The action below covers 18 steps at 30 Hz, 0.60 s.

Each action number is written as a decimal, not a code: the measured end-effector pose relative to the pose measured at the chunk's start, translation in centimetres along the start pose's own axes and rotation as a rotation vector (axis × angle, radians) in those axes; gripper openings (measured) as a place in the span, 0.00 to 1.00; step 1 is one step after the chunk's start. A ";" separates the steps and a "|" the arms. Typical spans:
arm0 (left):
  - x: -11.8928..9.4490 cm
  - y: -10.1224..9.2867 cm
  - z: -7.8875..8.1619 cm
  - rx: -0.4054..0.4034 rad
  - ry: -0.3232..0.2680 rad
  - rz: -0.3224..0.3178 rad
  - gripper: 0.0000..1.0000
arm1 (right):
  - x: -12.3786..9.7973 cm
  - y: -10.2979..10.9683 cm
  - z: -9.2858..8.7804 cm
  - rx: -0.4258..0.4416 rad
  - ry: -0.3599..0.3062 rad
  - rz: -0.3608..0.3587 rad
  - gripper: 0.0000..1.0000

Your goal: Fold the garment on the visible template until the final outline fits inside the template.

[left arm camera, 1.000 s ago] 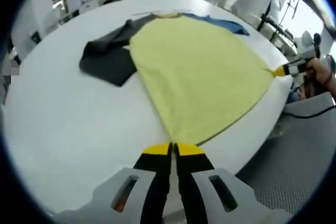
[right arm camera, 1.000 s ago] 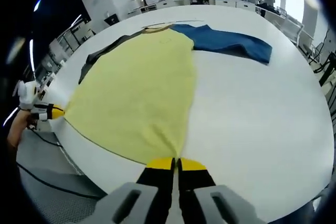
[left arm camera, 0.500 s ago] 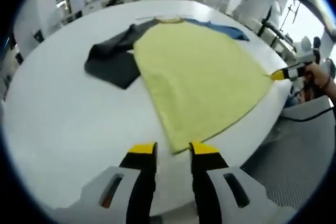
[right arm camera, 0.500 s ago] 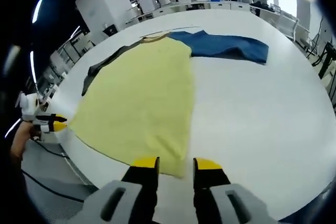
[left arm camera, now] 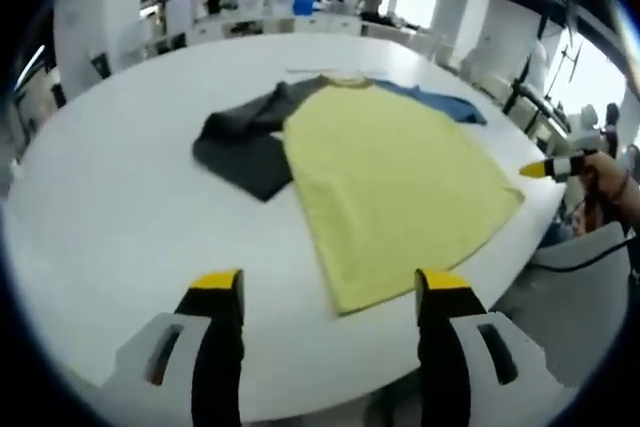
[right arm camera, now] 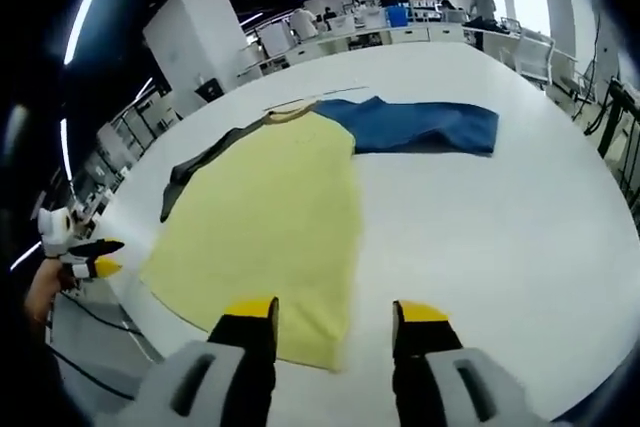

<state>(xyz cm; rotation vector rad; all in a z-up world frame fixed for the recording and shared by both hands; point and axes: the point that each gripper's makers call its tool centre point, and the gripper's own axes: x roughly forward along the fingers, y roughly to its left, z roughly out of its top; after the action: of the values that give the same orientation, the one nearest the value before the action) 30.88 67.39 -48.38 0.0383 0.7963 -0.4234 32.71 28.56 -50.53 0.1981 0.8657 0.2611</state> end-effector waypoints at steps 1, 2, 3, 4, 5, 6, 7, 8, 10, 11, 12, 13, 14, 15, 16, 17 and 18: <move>0.0 -0.1 0.2 -0.002 -0.007 -0.003 0.74 | 0.0 -0.3 0.3 0.002 -0.005 -0.003 0.48; -0.1 -0.2 0.4 -0.009 -0.018 -0.008 0.75 | -0.1 -0.6 0.8 0.006 -0.016 -0.012 0.49; -0.3 -0.4 0.6 -0.011 -0.023 -0.011 0.77 | -0.2 -0.8 1.1 0.006 -0.022 -0.015 0.51; -0.4 -0.4 0.8 -0.013 -0.030 -0.011 0.79 | -0.2 -1.2 1.8 0.009 -0.046 -0.023 0.53; -0.4 -0.4 0.9 -0.013 -0.036 -0.009 0.81 | -0.3 -1.4 2.4 0.010 -0.067 -0.029 0.55; -0.5 -0.4 1.1 -0.008 -0.046 -0.010 0.83 | -0.4 -1.5 2.8 0.007 -0.076 -0.031 0.56; -0.5 -0.4 1.3 -0.008 -0.051 -0.008 0.86 | -0.5 -1.5 3.2 0.003 -0.080 -0.030 0.57; -0.6 -0.4 1.7 -0.003 -0.070 -0.003 0.88 | -0.3 -2.2 3.8 -0.002 -0.088 -0.033 0.58; -0.6 -0.2 2.7 -0.019 -0.127 -0.001 0.94 | -0.1 -3.0 4.5 -0.018 -0.096 -0.044 0.62; -0.6 -0.2 2.9 -0.028 -0.140 -0.008 0.96 | 0.0 -3.3 4.8 -0.026 -0.097 -0.050 0.65; -0.6 -0.2 3.1 -0.028 -0.144 -0.011 0.97 | 0.1 -3.6 5.2 -0.032 -0.097 -0.054 0.69; -0.6 -0.1 3.2 -0.026 -0.147 -0.010 0.98 | 0.2 -3.8 5.5 -0.035 -0.100 -0.057 0.71; -0.6 -0.1 3.4 -0.023 -0.152 -0.008 0.99 | 0.2 -3.8 5.7 -0.040 -0.102 -0.057 0.72; -0.7 -0.2 3.6 -0.020 -0.153 -0.010 0.99 | 0.3 -4.0 6.1 -0.044 -0.107 -0.057 0.74; -0.8 -0.3 3.7 -0.022 -0.153 -0.011 0.99 | 0.4 -4.2 6.4 -0.044 -0.109 -0.059 0.75; -0.9 -0.5 3.9 -0.019 -0.152 -0.013 0.99 | 0.6 -4.6 6.7 -0.041 -0.108 -0.058 0.76; -0.9 -0.6 4.0 -0.012 -0.155 -0.016 0.99 | 0.8 -5.0 7.1 -0.036 -0.113 -0.057 0.77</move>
<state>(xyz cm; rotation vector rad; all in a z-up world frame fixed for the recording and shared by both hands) 32.80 66.39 -44.89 -0.0120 0.6470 -0.4318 39.35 23.61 -47.99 0.1529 0.7528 0.2101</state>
